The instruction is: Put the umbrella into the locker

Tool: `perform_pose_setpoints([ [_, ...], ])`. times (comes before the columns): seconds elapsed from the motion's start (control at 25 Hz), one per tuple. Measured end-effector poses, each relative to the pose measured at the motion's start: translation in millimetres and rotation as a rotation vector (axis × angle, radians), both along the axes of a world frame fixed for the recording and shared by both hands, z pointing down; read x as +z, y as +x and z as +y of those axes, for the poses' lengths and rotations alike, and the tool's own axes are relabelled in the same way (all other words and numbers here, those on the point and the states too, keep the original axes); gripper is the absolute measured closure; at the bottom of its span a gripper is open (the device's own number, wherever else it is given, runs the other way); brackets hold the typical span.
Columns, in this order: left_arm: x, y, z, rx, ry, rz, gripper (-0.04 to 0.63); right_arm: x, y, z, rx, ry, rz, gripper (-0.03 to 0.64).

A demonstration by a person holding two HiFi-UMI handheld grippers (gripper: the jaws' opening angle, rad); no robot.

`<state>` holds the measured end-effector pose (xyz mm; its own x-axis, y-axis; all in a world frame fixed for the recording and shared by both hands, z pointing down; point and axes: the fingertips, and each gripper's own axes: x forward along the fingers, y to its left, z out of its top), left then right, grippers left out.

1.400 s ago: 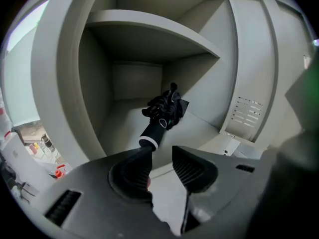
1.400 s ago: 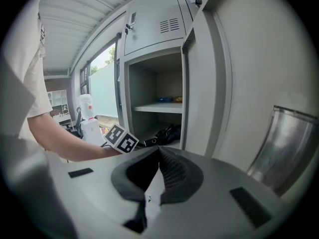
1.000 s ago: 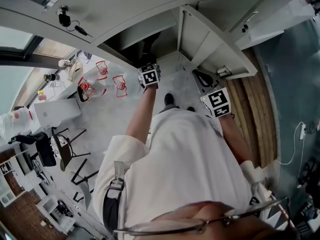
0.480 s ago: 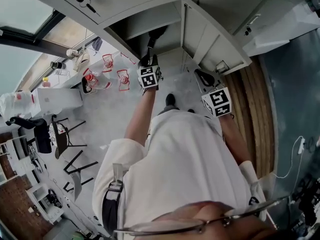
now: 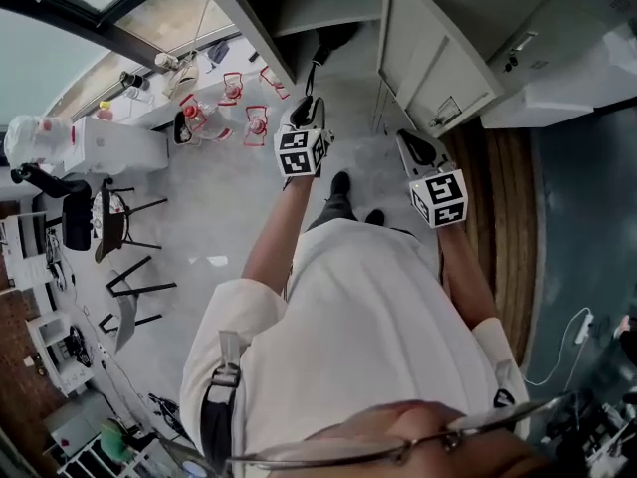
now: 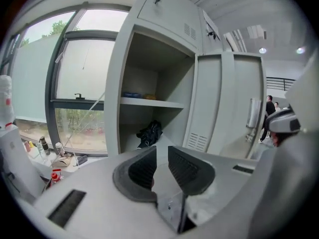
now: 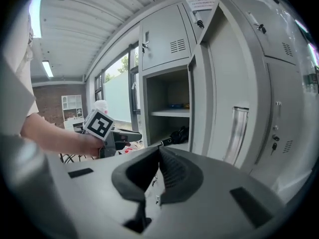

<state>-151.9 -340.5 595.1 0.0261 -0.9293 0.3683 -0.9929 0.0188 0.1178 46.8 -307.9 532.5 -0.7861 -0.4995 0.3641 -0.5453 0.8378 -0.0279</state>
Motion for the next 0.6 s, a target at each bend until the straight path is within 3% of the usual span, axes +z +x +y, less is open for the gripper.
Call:
perform_pose_setpoints([
  [0.6, -73.4, -17.4, 120.6, 0.045, 0.101, 0.046, 0.591, -12.3, -55.2, 40.7, -0.049, 0.005, -0.092, 0.609],
])
